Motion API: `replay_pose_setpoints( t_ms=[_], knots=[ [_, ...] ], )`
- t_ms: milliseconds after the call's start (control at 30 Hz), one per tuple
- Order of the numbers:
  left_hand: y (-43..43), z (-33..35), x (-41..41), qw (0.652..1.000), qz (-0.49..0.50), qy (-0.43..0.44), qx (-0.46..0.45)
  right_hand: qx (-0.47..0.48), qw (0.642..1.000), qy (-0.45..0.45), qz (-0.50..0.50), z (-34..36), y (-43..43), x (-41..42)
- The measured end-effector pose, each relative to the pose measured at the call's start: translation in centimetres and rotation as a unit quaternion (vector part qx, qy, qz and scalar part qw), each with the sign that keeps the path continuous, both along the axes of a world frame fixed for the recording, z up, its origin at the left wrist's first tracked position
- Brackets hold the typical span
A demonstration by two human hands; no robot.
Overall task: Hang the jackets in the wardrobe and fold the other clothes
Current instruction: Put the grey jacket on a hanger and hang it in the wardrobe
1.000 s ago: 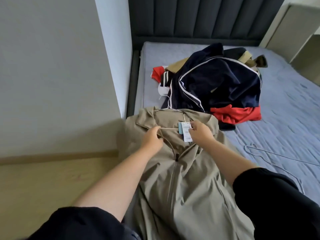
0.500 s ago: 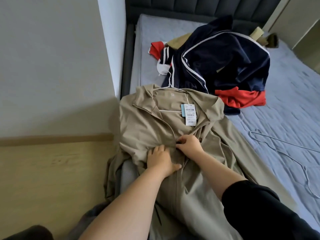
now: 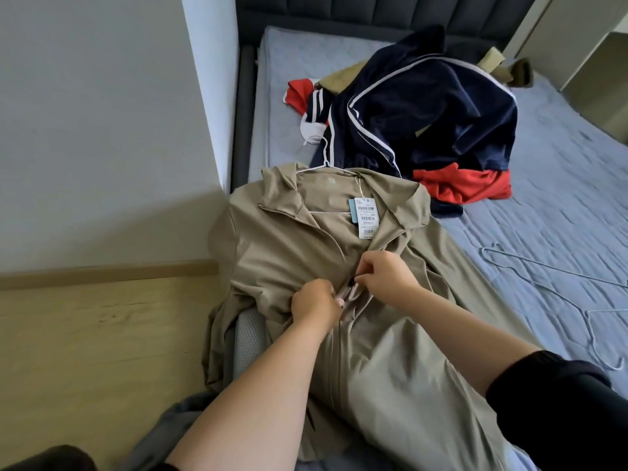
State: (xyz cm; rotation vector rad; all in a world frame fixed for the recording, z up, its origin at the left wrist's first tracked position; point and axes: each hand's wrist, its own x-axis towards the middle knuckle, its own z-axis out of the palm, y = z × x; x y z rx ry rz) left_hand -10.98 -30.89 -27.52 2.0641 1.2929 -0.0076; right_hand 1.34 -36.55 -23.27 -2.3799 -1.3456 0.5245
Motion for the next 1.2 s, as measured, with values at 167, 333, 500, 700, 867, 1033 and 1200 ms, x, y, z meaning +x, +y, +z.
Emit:
replay_pose_setpoints(
  t_ms=[167, 333, 500, 700, 867, 1033, 1200],
  knots=[
    [0.3, 0.0, -0.7, 0.999, -0.015, -0.001, -0.042, 0.040, 0.996, -0.069, 0.030, 0.6, 0.4, -1.1],
    [0.8, 0.0, -1.6, 0.998, -0.045, 0.002, -0.047, 0.093, 0.992, -0.019, -0.079, 1.3, 1.8, -0.7],
    [0.8, 0.6, -1.7, 0.996, -0.027, -0.087, 0.020, 0.096, 0.989, 0.087, -0.065, 2.3, 2.0, -0.7],
    [0.6, 1.9, -0.3, 0.978, 0.018, -0.206, -0.006, 0.088, 0.985, 0.145, -0.028, 4.5, 1.7, 0.3],
    [1.6, 2.2, -0.7, 0.960, 0.024, -0.271, -0.062, 0.035, 0.999, 0.040, 0.006, 5.2, 1.7, -0.1],
    [1.8, 2.3, -0.9, 0.962, 0.000, -0.267, -0.061, -0.021, 0.997, -0.067, 0.035, 4.9, 2.2, -0.7],
    [2.3, 2.5, -1.5, 0.984, -0.025, -0.170, -0.046, -0.005, 0.979, -0.199, 0.041, 4.5, 2.3, -1.0]
  ],
)
